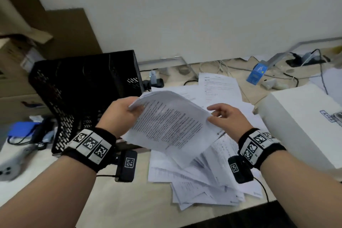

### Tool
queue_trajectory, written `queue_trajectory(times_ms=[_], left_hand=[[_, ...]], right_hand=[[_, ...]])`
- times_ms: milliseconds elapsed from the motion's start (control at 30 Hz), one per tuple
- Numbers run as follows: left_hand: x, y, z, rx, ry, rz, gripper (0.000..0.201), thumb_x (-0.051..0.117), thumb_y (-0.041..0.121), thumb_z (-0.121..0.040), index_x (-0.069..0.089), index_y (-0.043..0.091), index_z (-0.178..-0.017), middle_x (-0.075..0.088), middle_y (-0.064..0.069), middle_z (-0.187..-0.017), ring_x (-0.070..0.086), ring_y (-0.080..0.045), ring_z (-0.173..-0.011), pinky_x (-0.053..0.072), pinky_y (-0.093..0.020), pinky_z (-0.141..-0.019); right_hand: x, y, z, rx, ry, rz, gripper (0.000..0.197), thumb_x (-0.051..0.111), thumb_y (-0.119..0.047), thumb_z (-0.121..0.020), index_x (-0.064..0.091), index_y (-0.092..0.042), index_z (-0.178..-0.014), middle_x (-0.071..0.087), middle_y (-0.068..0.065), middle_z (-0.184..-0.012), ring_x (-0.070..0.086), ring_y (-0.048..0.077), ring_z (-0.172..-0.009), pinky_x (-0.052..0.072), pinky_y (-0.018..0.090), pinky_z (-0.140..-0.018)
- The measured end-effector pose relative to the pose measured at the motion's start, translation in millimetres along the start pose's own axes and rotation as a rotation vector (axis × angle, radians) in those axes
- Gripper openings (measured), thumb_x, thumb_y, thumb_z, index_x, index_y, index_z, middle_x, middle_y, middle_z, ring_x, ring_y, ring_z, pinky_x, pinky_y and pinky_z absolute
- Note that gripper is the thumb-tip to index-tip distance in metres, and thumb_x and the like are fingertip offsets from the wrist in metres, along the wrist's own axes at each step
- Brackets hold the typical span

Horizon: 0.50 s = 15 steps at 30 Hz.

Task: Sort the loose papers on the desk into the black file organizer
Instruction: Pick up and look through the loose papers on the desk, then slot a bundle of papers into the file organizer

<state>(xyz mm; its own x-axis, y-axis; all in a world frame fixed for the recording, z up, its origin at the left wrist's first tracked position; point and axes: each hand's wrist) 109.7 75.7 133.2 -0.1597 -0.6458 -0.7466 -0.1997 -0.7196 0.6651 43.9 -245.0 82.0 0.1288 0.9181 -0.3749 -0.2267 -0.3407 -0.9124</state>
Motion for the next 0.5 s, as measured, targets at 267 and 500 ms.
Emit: queue_trajectory(times_ms=[267,500], left_hand=[[-83,-20,9,-0.012,-0.099,-0.039,0.013,0.053,0.025,-0.081,0.065,0.021,-0.084,0.068,0.002,-0.083,0.065,-0.02,-0.084,0.053,-0.043,-0.075],[-111,-84,15,-0.224,0.219,-0.091,0.066,0.073,0.038,-0.083,0.043,0.042,-0.142,0.055,0.01,-0.138,0.05,-0.018,-0.13,0.039,-0.049,-0.11]], right_hand=[[88,-85,-8,-0.01,-0.431,0.243,0.025,0.075,-0.031,-0.086,0.069,-0.033,-0.11,0.078,-0.006,-0.099,0.075,0.012,-0.084,0.06,0.034,-0.083],[153,-96,7,0.016,-0.331,0.13,0.006,0.065,-0.027,-0.096,0.071,-0.027,-0.096,0.079,-0.009,-0.087,0.075,0.008,-0.078,0.06,0.033,-0.082]])
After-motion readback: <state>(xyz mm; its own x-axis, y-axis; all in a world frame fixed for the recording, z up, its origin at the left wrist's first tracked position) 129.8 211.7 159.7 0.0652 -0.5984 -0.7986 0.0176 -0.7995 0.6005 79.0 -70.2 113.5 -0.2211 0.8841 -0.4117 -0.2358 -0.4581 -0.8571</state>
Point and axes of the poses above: each hand's wrist, its own z-axis away from the middle knuckle, its own x-axis out of the palm, y = z × x
